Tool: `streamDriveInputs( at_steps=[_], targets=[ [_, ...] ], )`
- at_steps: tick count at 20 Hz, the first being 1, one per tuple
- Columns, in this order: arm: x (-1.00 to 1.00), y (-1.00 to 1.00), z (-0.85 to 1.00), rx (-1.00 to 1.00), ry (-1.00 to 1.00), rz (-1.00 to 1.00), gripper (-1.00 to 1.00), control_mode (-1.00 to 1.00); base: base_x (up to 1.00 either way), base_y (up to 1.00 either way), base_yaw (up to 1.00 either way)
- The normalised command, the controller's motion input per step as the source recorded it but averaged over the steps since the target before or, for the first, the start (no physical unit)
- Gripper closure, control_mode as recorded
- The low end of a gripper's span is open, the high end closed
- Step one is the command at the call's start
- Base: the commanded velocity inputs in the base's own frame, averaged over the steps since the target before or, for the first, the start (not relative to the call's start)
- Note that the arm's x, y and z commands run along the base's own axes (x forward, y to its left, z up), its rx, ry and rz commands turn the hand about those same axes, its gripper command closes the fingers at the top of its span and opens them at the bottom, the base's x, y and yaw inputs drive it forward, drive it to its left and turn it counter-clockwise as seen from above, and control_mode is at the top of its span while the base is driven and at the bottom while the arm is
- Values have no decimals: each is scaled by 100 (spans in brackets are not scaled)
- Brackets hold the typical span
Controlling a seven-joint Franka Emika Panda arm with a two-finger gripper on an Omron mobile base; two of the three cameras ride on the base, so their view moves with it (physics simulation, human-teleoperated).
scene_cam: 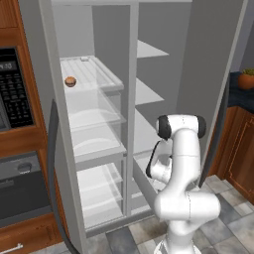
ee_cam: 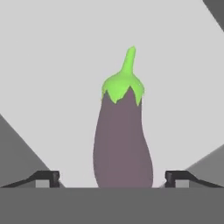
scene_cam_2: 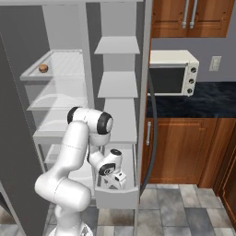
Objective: Take the tangerine and eggplant from the fridge shelf and place them in the freezer drawer to begin freezing them.
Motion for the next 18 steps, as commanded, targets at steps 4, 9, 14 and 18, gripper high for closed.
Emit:
streamDriveInputs(
  at_steps=[4,9,14,18],
  targets=[
    [0,0,63,0,-10,0,-100,-100,0,0,0],
    [0,0,85,0,-15,0,-100,-100,0,0,0],
    [0,0,99,0,-14,0,-100,-100,0,0,0],
    [-1,0,100,0,-12,0,-100,-100,0,0,0]
  ],
)
